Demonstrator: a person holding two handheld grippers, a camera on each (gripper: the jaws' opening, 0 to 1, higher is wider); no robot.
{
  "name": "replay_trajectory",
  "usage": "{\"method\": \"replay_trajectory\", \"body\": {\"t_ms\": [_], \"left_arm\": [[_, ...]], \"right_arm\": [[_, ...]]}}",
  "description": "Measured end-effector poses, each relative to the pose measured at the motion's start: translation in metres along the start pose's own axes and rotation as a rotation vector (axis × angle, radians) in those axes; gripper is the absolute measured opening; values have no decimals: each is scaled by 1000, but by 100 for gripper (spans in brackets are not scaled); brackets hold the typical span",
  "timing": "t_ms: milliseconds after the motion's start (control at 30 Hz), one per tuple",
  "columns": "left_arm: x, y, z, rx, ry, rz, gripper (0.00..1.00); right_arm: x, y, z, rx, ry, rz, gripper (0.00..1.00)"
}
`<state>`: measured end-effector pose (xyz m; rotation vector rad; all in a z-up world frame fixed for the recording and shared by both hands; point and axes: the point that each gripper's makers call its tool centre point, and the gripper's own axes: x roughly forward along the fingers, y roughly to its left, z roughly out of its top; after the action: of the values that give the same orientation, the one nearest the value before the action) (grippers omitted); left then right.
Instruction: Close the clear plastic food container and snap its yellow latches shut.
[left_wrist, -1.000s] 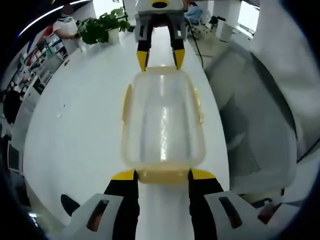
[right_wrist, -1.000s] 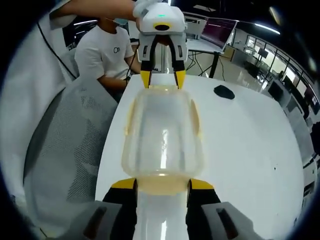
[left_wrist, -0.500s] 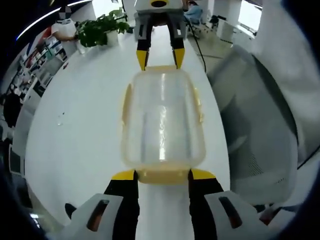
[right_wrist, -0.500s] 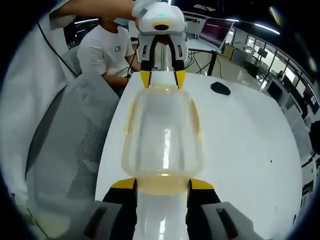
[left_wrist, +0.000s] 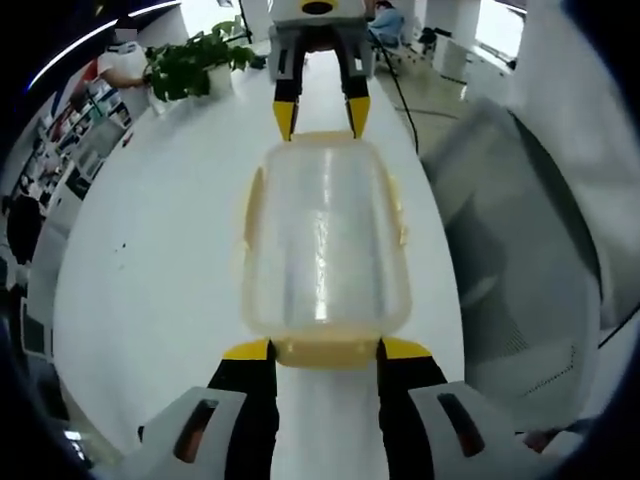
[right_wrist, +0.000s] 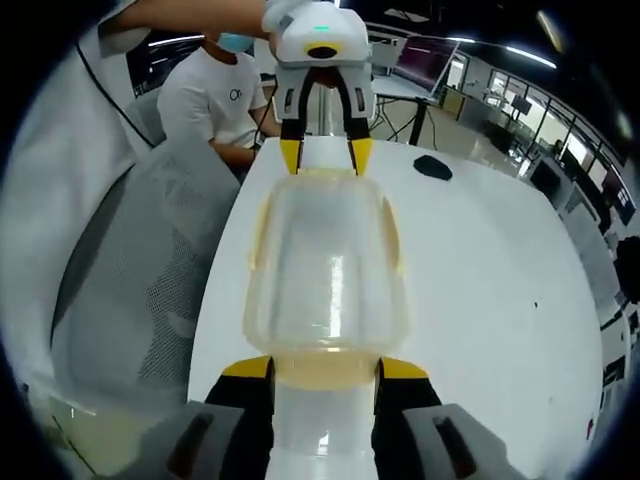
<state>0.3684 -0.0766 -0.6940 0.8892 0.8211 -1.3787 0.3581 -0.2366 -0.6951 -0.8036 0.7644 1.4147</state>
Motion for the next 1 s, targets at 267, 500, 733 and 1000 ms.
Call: {"method": "replay_trajectory", "body": {"t_ms": [267, 500, 733, 1000], "left_arm": [[9, 1, 13, 4, 10, 5, 36], [15, 2, 23, 5, 10, 3, 36], [23, 2, 34, 5, 8, 8, 36], [32, 3, 46, 5, 6, 10, 36]], "right_arm": [[-8, 0, -13, 9, 1, -3, 37], [-14, -1, -25, 10, 2, 2, 37], [-19, -2, -36, 7, 3, 2, 37], [-25, -2, -50, 3, 12, -4, 37]]}}
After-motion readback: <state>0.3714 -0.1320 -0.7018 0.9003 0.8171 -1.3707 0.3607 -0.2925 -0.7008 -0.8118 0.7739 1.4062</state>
